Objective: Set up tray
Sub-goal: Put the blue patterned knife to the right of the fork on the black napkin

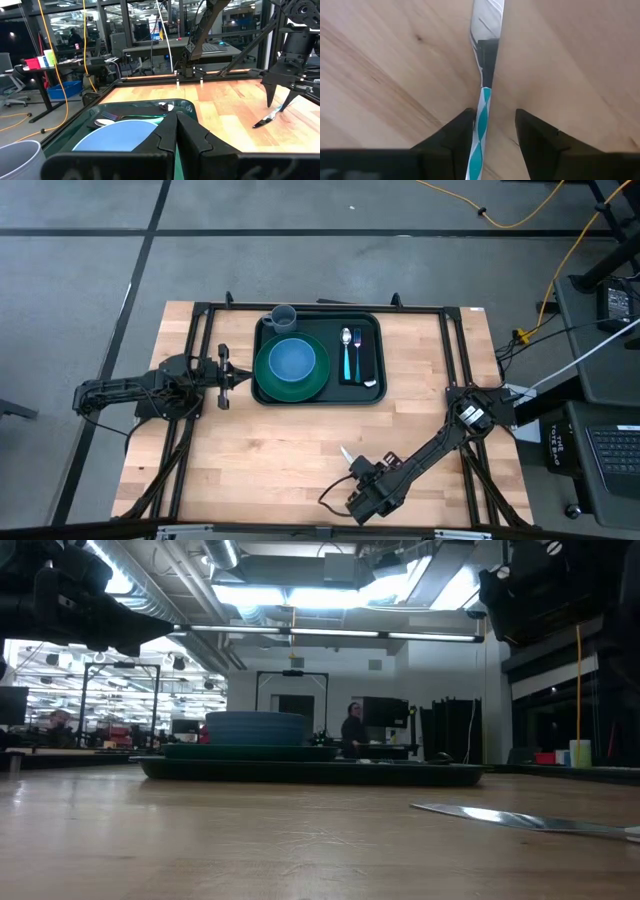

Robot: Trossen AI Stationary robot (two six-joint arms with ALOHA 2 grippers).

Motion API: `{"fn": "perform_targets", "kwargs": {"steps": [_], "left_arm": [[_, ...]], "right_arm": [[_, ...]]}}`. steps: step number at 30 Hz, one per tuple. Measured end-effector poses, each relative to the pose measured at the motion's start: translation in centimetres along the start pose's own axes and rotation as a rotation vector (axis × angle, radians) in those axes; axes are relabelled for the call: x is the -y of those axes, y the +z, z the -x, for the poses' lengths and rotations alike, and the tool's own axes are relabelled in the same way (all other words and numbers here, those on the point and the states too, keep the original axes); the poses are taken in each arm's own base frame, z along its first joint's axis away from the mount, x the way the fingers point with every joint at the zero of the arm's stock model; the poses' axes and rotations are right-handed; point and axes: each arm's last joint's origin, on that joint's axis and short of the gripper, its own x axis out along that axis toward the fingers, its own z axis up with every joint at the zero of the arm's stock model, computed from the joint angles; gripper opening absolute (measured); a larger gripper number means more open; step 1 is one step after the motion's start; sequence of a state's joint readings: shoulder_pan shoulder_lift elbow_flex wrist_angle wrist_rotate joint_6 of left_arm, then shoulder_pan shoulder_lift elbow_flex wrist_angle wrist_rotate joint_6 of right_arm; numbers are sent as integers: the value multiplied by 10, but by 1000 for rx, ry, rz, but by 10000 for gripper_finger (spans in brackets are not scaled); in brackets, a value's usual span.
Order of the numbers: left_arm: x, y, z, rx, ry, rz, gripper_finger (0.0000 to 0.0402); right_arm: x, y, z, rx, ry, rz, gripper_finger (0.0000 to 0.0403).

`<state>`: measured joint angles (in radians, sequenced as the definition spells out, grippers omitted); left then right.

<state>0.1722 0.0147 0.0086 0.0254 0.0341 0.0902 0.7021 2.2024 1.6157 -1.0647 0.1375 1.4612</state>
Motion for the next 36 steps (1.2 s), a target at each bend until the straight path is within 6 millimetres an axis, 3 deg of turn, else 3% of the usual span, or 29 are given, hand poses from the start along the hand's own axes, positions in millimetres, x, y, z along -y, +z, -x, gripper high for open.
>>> {"fn": "perform_targets", "kwargs": {"steps": [7, 17, 36], "left_arm": [[0, 0, 0, 0, 0, 2, 3], [0, 0, 0, 0, 0, 2, 3], [0, 0, 0, 0, 0, 0, 3]], "right_arm": [[-2, 0, 0, 2, 16, -1, 111], [-4, 0, 0, 4, 38, -4, 19], [-1, 2, 8, 29, -6, 56, 17]]}}
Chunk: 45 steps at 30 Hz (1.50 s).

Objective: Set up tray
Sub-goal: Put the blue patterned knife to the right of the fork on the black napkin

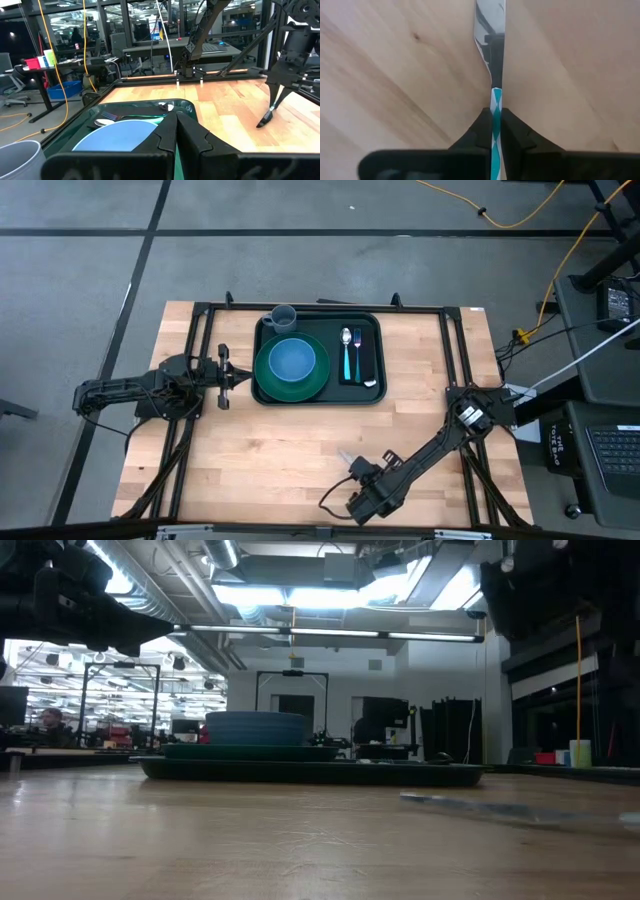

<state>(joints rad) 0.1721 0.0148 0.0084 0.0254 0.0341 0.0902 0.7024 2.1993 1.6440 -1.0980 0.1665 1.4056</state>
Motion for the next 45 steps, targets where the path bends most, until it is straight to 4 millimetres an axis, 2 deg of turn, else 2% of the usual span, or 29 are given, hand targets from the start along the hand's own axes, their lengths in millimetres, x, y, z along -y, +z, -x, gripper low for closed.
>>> {"fn": "perform_targets", "kwargs": {"steps": [5, 11, 15, 19, 23, 27, 32, 38, 45], "left_arm": [[0, 0, 0, 0, 0, -1, 3], [0, 0, 0, 1, 0, 0, 3], [0, 0, 0, 1, 0, -1, 3], [0, 0, 0, 0, 0, -1, 3], [0, 0, 0, 1, 0, 0, 3], [0, 0, 0, 0, 0, -1, 3], [0, 0, 0, 0, 0, -1, 3], [-1, 0, 0, -2, 37, -2, 3], [-4, 1, 0, -1, 122, -1, 3]], "right_arm": [[11, 5, 26, 29, 18, -1, 17], [31, 12, 70, 238, 63, 35, 18], [44, 12, 79, 296, 65, 42, 18], [57, 9, 71, 321, 39, 51, 18], [67, 5, 50, 361, 83, 37, 18], [74, 2, 28, 471, 177, 39, 18], [88, 0, 5, 620, 202, 31, 18], [93, 0, -4, 745, 232, 31, 18], [92, 2, -3, 788, 233, 15, 18]]}}
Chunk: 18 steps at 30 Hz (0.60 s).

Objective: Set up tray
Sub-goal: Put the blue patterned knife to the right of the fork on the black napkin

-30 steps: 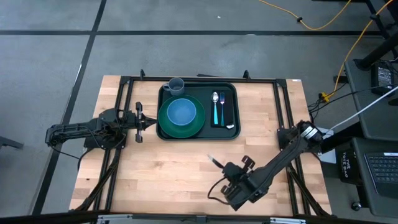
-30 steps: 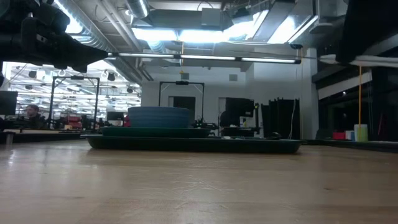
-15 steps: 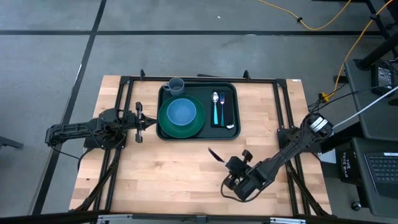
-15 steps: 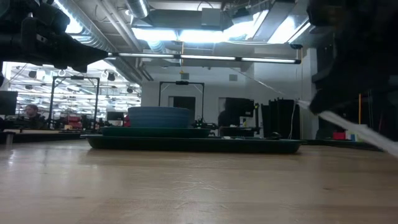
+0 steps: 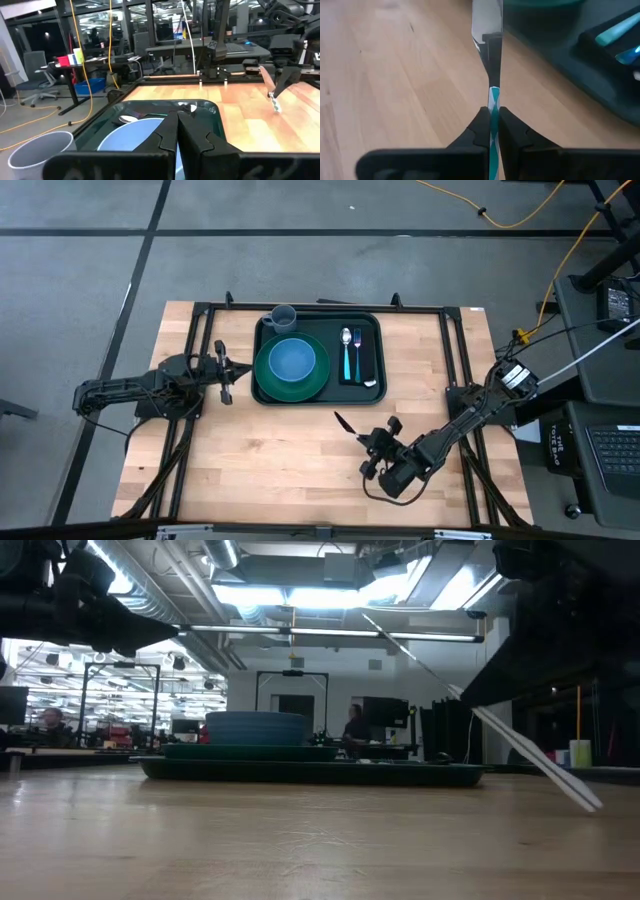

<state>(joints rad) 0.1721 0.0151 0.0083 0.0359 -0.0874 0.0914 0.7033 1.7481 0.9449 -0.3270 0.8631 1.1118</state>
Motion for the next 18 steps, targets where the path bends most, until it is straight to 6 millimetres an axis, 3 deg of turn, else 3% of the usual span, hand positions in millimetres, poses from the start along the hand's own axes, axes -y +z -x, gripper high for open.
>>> {"fn": "perform_targets", "kwargs": {"steps": [4, 7, 18], "left_arm": [[0, 2, 0, 18, 3, 2, 3], [-1, 3, 0, 33, 10, 3, 3], [-1, 5, 0, 49, 32, 5, 3]], "right_arm": [[2, 6, -2, 28, -27, -13, 18], [9, 21, -4, 39, -45, -53, 18], [67, 91, -15, 76, -219, -273, 18]]}}
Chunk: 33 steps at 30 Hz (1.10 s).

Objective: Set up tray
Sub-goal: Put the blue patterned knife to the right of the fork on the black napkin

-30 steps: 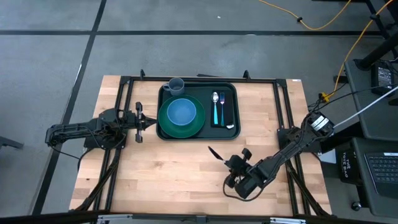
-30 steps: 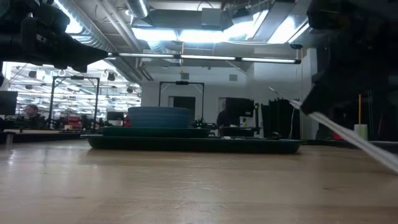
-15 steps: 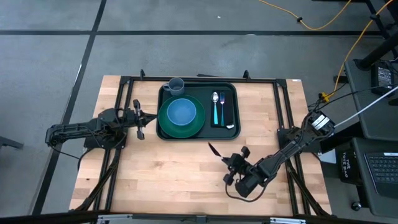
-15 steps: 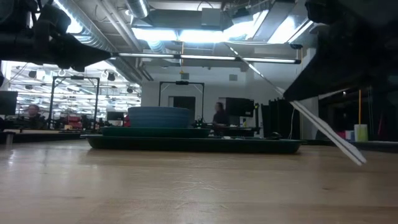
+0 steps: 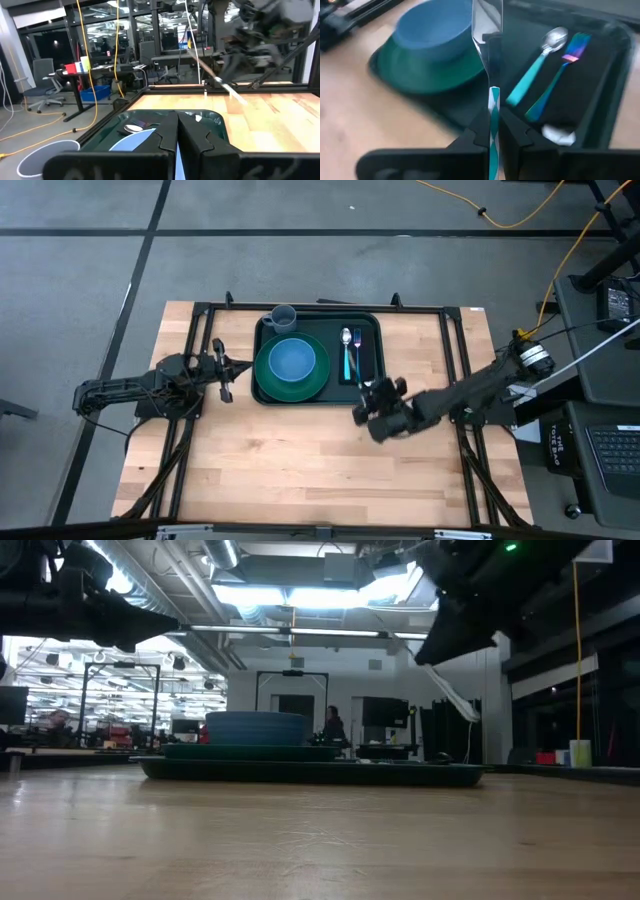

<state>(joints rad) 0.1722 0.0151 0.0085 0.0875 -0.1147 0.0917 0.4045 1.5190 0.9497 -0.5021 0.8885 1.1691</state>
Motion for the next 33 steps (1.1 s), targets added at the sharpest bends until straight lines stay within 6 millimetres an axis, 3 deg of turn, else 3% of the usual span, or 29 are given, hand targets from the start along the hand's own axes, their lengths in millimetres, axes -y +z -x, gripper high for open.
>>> {"fn": "perform_targets", "kwargs": {"steps": [8, 14, 23, 33], "left_arm": [[0, 0, 0, 0, 0, 0, 3], [0, 0, 0, -1, 0, 0, 3], [0, 0, 0, -1, -1, 0, 3], [0, 0, 0, -1, -1, 0, 3]], "right_arm": [[33, 55, -29, 4, -100, -91, 18], [57, 77, -54, -103, -129, -199, 18], [86, 96, -78, -199, -162, -385, 18], [102, 91, -109, -339, -210, -491, 18]]}}
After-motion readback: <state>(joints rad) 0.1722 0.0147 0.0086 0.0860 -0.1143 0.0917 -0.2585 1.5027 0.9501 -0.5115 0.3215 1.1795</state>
